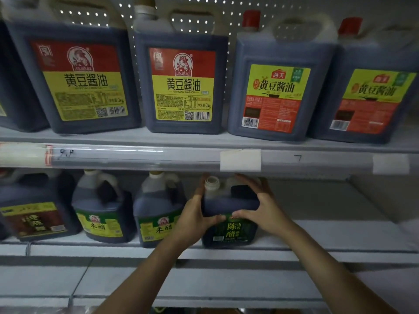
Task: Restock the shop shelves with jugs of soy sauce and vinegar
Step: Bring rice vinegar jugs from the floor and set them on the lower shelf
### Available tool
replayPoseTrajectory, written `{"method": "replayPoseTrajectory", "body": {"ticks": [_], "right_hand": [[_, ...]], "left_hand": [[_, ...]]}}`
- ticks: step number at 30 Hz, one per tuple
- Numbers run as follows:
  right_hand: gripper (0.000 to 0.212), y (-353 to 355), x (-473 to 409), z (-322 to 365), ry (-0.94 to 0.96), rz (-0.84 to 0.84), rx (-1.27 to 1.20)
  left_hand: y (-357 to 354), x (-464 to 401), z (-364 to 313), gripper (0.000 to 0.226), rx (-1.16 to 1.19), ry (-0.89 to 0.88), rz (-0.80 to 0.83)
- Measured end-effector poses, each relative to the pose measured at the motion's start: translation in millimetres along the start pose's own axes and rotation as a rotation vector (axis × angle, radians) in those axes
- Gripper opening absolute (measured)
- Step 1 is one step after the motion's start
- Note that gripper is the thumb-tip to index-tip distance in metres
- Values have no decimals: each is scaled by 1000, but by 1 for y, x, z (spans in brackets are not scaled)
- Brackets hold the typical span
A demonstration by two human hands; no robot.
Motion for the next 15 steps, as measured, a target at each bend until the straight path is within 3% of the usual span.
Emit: {"method": "replayPoseTrajectory", "body": {"ticks": [7, 15], "right_hand": [[99, -11, 0, -5, 19, -57, -44], [95, -13, 10, -4, 36, 8, -135]], "left_hand": [[2, 8, -4, 110, -203, -106, -192], [4, 8, 4, 109, -241, -125, -150]]}}
Point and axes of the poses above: each hand's wrist, its own x-axis away from the middle knuckle, its own y-axis out of the back of the hand, z = x × y, the point moved 5 cm from there along -x, towards the middle knuckle, and after that the axes turned 12 degrees about -z, right-handed, at the moved point
